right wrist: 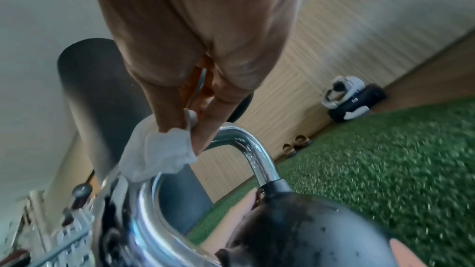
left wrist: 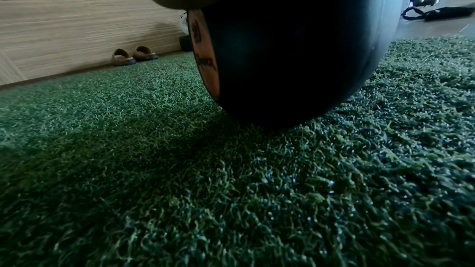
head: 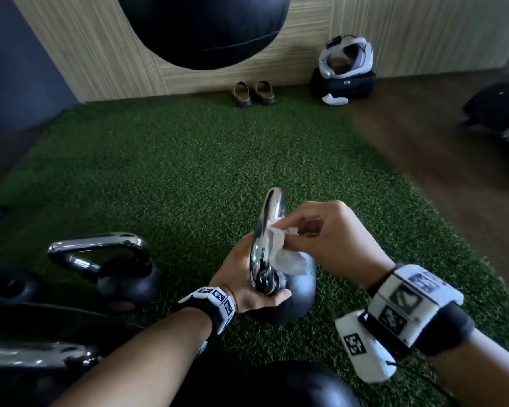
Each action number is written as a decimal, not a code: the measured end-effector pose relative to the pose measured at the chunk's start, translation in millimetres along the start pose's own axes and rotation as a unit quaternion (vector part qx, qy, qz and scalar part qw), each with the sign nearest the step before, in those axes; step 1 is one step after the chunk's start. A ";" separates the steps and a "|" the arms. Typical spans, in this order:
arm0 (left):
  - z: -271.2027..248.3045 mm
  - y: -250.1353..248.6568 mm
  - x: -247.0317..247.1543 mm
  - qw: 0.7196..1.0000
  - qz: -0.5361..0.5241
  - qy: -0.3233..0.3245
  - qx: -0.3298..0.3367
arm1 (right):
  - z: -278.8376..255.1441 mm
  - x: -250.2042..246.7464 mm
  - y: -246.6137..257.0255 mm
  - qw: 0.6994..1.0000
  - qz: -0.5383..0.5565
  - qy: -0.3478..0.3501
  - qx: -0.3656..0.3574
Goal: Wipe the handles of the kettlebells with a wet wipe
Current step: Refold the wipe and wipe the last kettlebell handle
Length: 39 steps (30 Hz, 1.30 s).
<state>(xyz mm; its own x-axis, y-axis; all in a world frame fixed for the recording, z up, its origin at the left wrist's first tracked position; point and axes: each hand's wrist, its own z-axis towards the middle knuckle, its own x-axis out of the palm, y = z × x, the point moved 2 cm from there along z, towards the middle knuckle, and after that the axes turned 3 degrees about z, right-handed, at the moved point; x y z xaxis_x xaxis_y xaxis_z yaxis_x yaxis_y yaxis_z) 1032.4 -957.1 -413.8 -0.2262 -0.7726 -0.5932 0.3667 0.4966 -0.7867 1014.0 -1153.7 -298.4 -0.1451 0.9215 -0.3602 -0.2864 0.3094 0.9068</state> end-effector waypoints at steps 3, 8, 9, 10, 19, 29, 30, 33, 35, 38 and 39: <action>-0.1 -3.9 0.1 0.999 0.051 0.001 0.002 | 5.6 -1.4 -5.8 0.998 0.050 -0.006 0.038; -2.7 -21.2 -3.4 0.995 -0.034 0.058 -0.072 | -12.5 11.8 -19.1 0.994 0.042 0.093 0.049; -3.3 -22.7 -1.8 0.997 -0.039 0.043 -0.057 | -14.0 13.1 -20.6 0.994 0.037 0.096 0.046; -3.6 -20.9 -1.6 0.996 -0.064 0.022 -0.059 | -14.2 13.1 -21.0 0.994 0.037 0.094 0.041; -4.3 -18.6 -4.1 0.999 -0.007 -0.030 -0.011 | -15.3 24.0 -34.4 0.990 -0.083 0.112 -0.002; -4.9 -9.7 -1.0 0.999 0.030 -0.031 -0.006 | 14.4 32.3 -30.0 0.973 -0.142 0.182 0.026; -4.6 -7.9 -1.0 0.999 0.026 -0.030 -0.007 | 14.4 36.2 -28.3 0.966 -0.169 0.195 0.016; -5.5 -7.1 -1.8 0.999 0.012 -0.037 -0.019 | 10.8 34.3 -26.8 0.971 -0.127 0.204 0.013; -5.8 -4.8 -1.2 0.999 0.002 -0.033 -0.026 | 5.7 30.7 -28.3 0.975 -0.041 0.215 0.023; -6.2 -13.0 -2.2 0.999 0.001 -0.041 -0.011 | 6.2 28.9 -30.4 0.971 0.000 0.239 0.018; -5.6 -16.5 -2.7 0.999 0.009 -0.041 0.000 | 7.8 28.9 -31.7 0.968 -0.004 0.250 0.016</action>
<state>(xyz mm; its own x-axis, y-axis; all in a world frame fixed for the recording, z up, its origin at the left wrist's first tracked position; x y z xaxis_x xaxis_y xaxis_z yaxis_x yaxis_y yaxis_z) 1021.9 -961.1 -400.2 -0.1450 -0.7939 -0.5905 0.3698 0.5101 -0.7766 1026.3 -1135.1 -335.8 -0.5859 0.6929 -0.4203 -0.2602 0.3303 0.9073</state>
